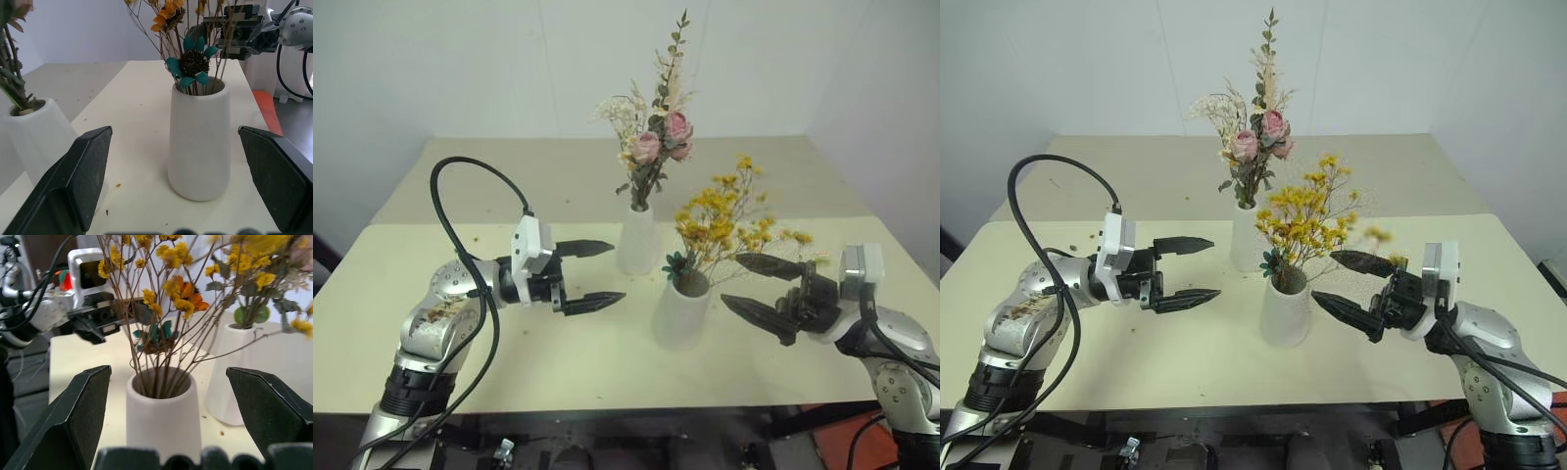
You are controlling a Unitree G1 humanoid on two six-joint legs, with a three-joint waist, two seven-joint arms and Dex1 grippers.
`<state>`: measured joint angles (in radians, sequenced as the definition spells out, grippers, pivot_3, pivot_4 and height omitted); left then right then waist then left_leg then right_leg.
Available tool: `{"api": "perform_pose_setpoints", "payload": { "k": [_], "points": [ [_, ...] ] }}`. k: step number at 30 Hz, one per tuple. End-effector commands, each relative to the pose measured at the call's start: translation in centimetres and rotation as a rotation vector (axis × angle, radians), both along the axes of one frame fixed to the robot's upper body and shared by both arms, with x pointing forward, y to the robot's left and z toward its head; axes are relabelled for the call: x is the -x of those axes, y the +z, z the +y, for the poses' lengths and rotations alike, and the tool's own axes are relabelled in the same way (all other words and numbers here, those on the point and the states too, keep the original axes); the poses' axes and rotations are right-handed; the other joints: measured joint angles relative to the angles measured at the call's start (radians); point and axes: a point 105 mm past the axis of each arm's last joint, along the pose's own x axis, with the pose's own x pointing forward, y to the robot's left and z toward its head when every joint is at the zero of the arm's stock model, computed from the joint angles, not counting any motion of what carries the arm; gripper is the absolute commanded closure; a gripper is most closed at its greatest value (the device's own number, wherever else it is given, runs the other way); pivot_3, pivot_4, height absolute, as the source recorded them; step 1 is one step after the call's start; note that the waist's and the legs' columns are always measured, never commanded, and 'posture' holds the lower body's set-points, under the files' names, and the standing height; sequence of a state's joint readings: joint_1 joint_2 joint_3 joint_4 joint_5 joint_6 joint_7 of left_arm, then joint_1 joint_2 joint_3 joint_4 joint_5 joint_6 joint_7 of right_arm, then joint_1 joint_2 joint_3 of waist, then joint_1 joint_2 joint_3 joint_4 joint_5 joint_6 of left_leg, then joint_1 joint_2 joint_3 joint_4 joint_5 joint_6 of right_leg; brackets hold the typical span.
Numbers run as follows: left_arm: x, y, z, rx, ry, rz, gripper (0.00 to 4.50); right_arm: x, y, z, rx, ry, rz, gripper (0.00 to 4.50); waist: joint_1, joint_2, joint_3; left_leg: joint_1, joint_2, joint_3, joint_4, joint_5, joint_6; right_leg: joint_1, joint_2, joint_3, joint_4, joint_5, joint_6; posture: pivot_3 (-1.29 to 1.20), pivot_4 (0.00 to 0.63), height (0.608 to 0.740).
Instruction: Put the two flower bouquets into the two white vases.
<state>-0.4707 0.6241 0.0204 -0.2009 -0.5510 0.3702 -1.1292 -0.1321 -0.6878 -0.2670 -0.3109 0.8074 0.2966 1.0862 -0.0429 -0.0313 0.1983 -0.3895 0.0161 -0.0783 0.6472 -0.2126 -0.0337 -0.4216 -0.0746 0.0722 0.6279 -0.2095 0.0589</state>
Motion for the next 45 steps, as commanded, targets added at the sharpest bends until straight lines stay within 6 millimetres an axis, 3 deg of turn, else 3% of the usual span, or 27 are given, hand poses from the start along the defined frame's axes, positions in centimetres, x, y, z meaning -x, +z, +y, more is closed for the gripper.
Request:
{"api": "perform_pose_setpoints", "payload": {
  "k": [1, 13, 20, 25, 36, 45],
  "points": [
    [0.2, 1.2, 1.0, 0.011, 0.027, -0.062, 0.00, 0.8, 0.9, -1.8, 0.056, -0.042, -0.058, 0.06, 0.003, 0.000, 0.000, 0.000, 0.000, 0.000, 0.000, 0.000, 0.000, 0.000, 0.000, 0.000, 0.000, 0.000, 0.000, 0.00, 0.150, 0.740],
    [2.8, 1.4, 5.4, -0.050, 0.160, -0.053, 0.00, 2.2, 3.1, -11.0, 0.269, -0.266, -0.068, 0.06, 0.000, 0.000, 0.000, 0.001, 0.000, 0.001, 0.000, 0.000, 0.000, 0.001, -0.001, 0.000, 0.000, 0.000, 0.000, 0.00, 0.150, 0.740],
    [4.2, 2.4, 8.9, -0.116, 0.262, -0.063, 0.00, 3.1, 4.2, -14.4, 0.364, -0.310, -0.042, 0.06, -0.004, 0.000, 0.000, 0.001, 0.000, 0.001, 0.000, 0.000, 0.000, 0.001, -0.001, 0.000, 0.000, -0.001, 0.000, 0.00, 0.150, 0.740],
    [4.7, 2.7, 10.4, -0.163, 0.308, -0.063, 0.00, 3.0, 4.1, -14.6, 0.390, -0.303, -0.029, 0.06, -0.003, 0.000, 0.000, 0.002, 0.000, 0.002, 0.000, 0.000, 0.000, 0.001, -0.001, 0.000, 0.000, -0.001, -0.001, 0.00, 0.150, 0.740],
    [5.1, 2.8, 10.2, -0.160, 0.341, -0.065, 0.00, 2.8, 3.9, -14.3, 0.402, -0.285, -0.021, 0.06, -0.003, 0.000, 0.000, 0.001, 0.000, 0.002, 0.000, 0.000, 0.000, 0.000, -0.001, 0.000, 0.000, -0.001, -0.001, 0.00, 0.150, 0.740],
    [5.5, 2.5, 11.2, -0.177, 0.405, -0.051, 0.00, 2.1, 4.1, -13.9, 0.393, -0.266, -0.016, 0.06, -0.003, 0.000, 0.000, 0.002, 0.001, 0.003, 0.000, 0.000, 0.000, 0.000, -0.001, 0.001, 0.000, -0.001, -0.001, 0.00, 0.150, 0.740]
  ]
}}
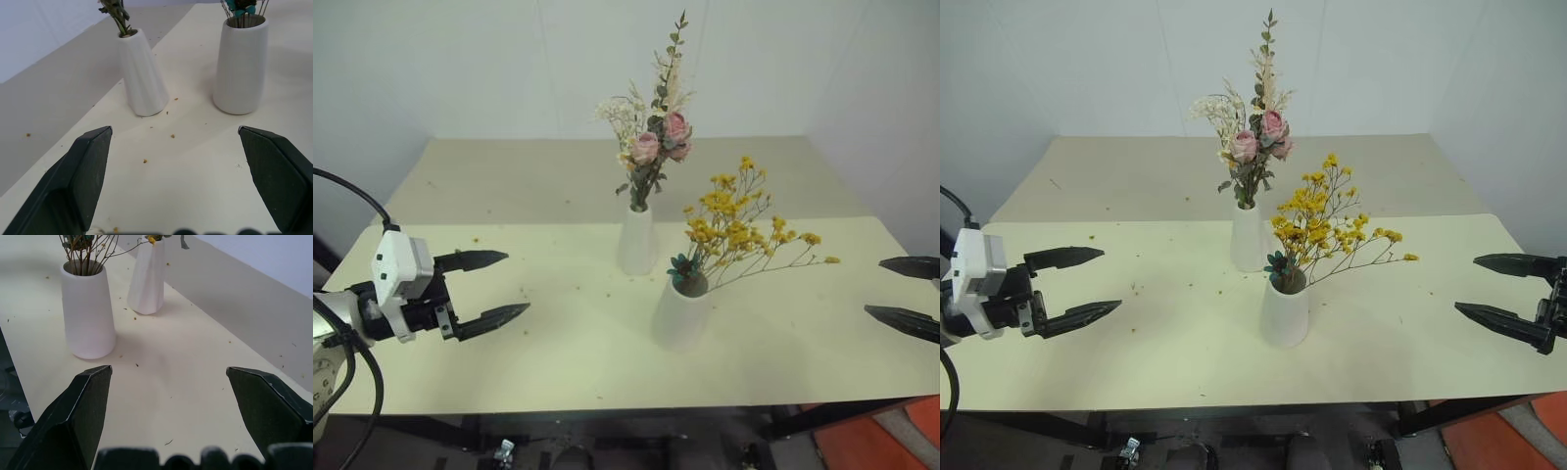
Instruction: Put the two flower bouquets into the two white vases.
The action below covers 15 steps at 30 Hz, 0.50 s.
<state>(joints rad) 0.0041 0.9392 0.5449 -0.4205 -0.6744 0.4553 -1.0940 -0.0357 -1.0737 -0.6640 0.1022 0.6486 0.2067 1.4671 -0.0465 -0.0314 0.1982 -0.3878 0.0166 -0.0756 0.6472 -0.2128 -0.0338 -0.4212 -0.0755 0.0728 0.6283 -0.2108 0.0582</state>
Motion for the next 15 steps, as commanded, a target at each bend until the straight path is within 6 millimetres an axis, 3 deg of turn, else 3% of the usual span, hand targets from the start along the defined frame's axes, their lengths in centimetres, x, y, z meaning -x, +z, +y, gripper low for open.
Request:
{"api": "perform_pose_setpoints", "payload": {
  "k": [1, 15],
  "points": [
    [0.5, 1.2, 0.0, -0.021, 0.005, -0.045, 0.00, 0.0, 1.1, 0.3, 0.003, 0.021, -0.024, 0.06, 0.001, 0.000, 0.000, 0.000, 0.000, 0.000, 0.000, 0.000, 0.000, 0.000, 0.000, 0.000, 0.000, 0.000, 0.000, 0.00, 0.150, 0.740],
    [0.9, 0.7, 0.8, -0.035, 0.034, -0.021, 0.00, -0.6, 0.9, 1.8, 0.003, 0.079, -0.012, 0.06, 0.000, 0.000, 0.000, 0.001, 0.000, 0.000, 0.000, 0.000, 0.000, 0.000, 0.000, 0.000, 0.001, 0.000, 0.000, 0.00, 0.150, 0.740]
  ]
}}
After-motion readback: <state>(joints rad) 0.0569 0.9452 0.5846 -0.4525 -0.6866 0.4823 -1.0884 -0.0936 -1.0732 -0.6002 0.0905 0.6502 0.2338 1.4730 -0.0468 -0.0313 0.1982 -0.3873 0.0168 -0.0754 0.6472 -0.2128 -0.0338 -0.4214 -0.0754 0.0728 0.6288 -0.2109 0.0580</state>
